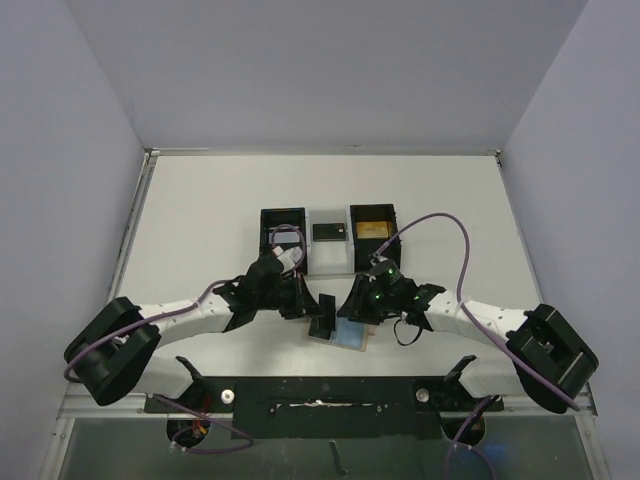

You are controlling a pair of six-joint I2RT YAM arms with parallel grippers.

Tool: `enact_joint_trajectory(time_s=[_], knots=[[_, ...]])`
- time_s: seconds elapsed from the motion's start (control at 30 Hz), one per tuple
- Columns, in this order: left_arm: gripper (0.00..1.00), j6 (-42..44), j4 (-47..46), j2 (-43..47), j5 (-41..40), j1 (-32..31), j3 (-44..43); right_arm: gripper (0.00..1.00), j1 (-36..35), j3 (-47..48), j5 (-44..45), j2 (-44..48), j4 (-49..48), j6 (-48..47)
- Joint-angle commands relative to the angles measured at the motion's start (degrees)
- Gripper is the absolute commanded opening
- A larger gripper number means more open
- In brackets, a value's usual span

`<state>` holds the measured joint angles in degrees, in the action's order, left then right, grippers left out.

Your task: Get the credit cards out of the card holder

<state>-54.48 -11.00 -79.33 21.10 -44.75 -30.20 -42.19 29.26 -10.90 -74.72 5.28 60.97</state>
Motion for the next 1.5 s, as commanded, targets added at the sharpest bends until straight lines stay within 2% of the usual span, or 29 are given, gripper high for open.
enact_joint_trajectory(time_s=[0.0, 0.1, 0.17, 0.3, 0.47, 0.6, 0.67, 0.87, 0.93, 1.07, 1.23, 1.47], knots=[[0.00, 4.0, 1.0, 5.4, -2.6, 0.4, 0.7, 0.38, -0.3, 5.7, 3.1, 5.4, 2.7, -4.5], [0.00, 4.6, 3.7, 8.9, -6.0, 0.4, 0.5, 0.40, -0.2, 6.5, 5.0, 8.5, 4.0, -4.6], [0.00, 4.9, 4.3, 11.5, -8.5, 0.4, 0.5, 0.42, -0.3, 5.1, 5.2, 10.4, 1.6, -3.7], [0.00, 6.7, 3.2, 17.2, -10.1, 0.7, 2.0, 0.55, -0.2, -0.2, 3.8, 13.9, -8.0, -1.0], [0.00, 7.7, -0.9, 24.6, -9.4, 1.9, 5.5, 0.73, 0.4, -2.1, 3.8, 17.9, -12.3, -3.2], [0.00, 7.3, -9.5, 30.2, -5.1, 3.0, 9.4, 0.77, 0.4, -6.4, 3.3, 22.5, -24.5, -7.2], [0.00, 7.6, -12.5, 31.9, -3.6, 3.2, 10.5, 0.77, 0.5, -8.9, 0.2, 24.8, -30.9, -8.8], [0.00, 5.7, -17.4, 32.7, 4.1, 3.4, 7.8, 0.78, 0.6, -7.3, -10.2, 25.8, -34.1, -12.5], [0.00, 5.3, -17.8, 31.5, 9.0, 3.4, 5.6, 0.77, 0.6, -7.1, -13.9, 25.0, -37.8, -11.4], [0.00, 4.6, -20.3, 30.8, 13.4, 3.4, 3.0, 0.71, 0.6, -6.2, -19.0, 23.4, -42.7, -10.0], [0.00, 5.1, -19.2, 31.0, 15.6, 3.5, 2.1, 0.50, 0.9, -6.0, -24.0, 23.1, -46.9, -7.9], [0.00, 4.7, -19.2, 29.7, 18.6, 3.5, 1.1, 0.27, 2.3, -6.3, -28.7, 22.7, -52.4, -4.1]])
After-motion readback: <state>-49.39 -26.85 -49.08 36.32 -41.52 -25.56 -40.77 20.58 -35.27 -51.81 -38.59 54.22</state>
